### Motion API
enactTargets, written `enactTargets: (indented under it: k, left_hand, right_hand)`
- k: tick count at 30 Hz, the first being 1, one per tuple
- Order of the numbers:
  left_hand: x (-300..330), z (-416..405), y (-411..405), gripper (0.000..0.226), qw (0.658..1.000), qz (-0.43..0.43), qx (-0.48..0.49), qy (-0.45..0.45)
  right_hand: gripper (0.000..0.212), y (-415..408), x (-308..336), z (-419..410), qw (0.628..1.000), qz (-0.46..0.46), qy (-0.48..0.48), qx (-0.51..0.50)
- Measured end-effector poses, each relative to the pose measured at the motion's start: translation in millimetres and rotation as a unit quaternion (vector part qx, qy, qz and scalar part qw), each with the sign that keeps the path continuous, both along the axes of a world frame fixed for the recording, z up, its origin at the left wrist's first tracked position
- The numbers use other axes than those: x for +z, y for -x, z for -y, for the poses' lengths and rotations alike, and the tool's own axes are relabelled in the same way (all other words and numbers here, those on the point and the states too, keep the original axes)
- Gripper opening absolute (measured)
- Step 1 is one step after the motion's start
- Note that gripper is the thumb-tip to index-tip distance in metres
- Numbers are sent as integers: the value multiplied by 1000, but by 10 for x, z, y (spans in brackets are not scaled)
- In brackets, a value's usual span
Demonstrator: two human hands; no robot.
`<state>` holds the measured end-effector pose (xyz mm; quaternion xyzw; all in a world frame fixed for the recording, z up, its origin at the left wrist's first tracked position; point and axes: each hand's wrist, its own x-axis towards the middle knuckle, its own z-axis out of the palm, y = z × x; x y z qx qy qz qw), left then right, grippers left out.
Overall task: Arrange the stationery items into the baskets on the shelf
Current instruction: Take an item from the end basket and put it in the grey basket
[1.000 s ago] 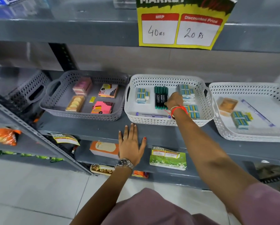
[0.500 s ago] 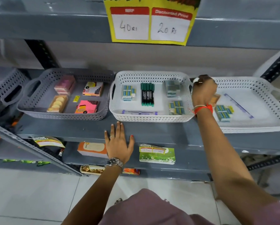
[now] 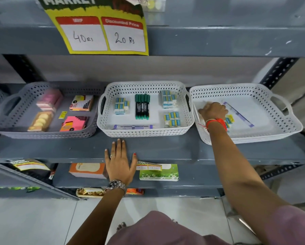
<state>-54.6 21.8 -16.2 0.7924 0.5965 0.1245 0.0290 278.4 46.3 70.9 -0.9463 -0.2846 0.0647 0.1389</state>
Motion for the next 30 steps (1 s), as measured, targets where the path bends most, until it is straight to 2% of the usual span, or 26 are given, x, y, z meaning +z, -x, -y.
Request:
enactTargets:
  k: [7, 15, 18, 23, 26, 30]
  left_hand:
    - [-29, -10, 16, 73, 1000, 7, 4, -4]
    - [3, -136, 484, 70, 998, 29, 58, -8]
    - [-2, -163, 605, 73, 999, 25, 30, 8]
    - [46, -327, 1008, 70, 998, 36, 56, 14]
    - [49, -435, 1268, 73, 998, 8, 53, 18]
    - [37, -614, 1623, 88, 998, -22, 52, 8]
  right_hand:
    - [50, 56, 102, 50, 995, -57, -80, -23]
    - [46, 354, 506, 118, 975, -22, -215, -57]
    - [44, 568, 737, 193, 962, -13, -263, -72]
    - [46, 1247, 948, 5, 955, -74, -287, -26]
    - [45, 1697, 942, -171, 952, -107, -287, 23]
    - [48, 2292, 896, -421, 954, -135, -256, 76]
